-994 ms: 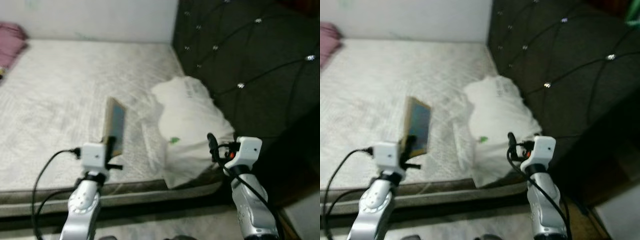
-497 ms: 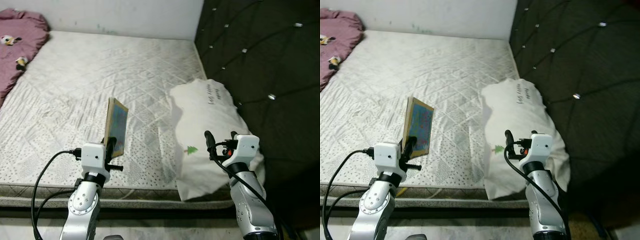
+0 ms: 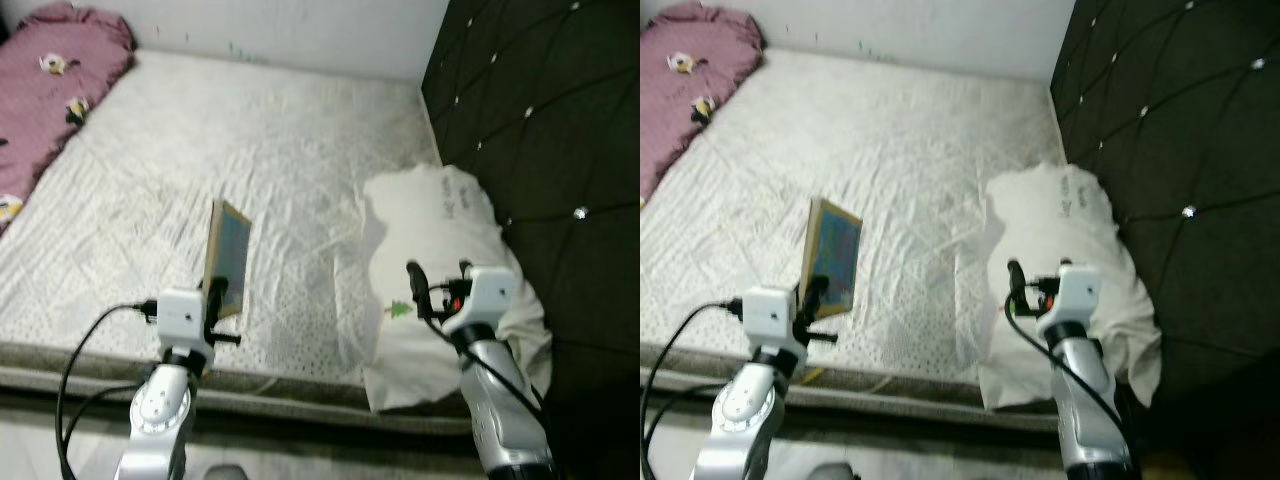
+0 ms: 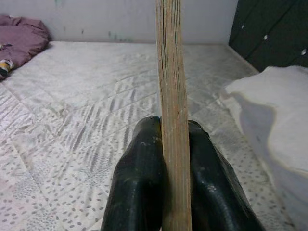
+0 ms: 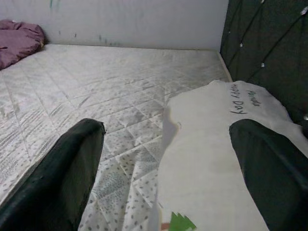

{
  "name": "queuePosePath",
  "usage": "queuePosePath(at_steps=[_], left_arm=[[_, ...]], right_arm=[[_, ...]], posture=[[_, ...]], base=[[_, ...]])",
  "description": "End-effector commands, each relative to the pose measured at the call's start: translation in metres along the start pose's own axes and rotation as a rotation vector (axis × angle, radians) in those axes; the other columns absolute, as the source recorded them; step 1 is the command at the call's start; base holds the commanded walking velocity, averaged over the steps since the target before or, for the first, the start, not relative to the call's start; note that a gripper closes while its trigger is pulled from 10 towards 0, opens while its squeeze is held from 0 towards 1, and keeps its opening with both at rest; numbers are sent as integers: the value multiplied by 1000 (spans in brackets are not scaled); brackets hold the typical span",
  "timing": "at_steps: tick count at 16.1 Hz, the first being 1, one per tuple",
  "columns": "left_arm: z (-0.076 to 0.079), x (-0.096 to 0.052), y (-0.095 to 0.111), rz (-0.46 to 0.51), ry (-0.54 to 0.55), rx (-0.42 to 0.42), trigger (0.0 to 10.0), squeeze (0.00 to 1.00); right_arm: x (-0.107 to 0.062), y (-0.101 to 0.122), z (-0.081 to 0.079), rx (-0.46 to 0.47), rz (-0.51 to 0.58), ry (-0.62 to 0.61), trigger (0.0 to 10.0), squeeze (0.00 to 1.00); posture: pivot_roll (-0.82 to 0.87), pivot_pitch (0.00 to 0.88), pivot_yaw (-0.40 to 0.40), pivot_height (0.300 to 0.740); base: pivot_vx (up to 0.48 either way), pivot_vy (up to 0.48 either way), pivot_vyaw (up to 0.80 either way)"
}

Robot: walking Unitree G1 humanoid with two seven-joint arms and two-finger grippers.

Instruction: Clean up the room

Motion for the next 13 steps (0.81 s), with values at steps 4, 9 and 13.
queuePosePath(at_steps=[4,9,13], left_arm=[[6,3,16,60,-22,2,10000,0],[7,3,16,57,-25,-1,10000,0],[5,3,10,34,11,8,10000,0]], right_arm=[[0,4,3,-15,9,-2,10000,0],[0,5,3,-23,9,-3,10000,0],[-1,3,5,-29,3,-8,10000,0]], posture=[[24,0,-56,740],[21,0,-59,740],[21,3,-60,740]], base=[[426,0,0],[424,0,0],[93,0,0]])
Point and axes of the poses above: a point about 5 cm out from each wrist's last joint towards the gripper, its own x axis pointing out of the wrist towards the gripper, its own y axis along the axis of the wrist's last joint, z = x × y, the point moved 6 cm from there along x, pointing out of the wrist towards the gripper, and after that the axes turned 2 degrees about x, right-handed, at the moved point
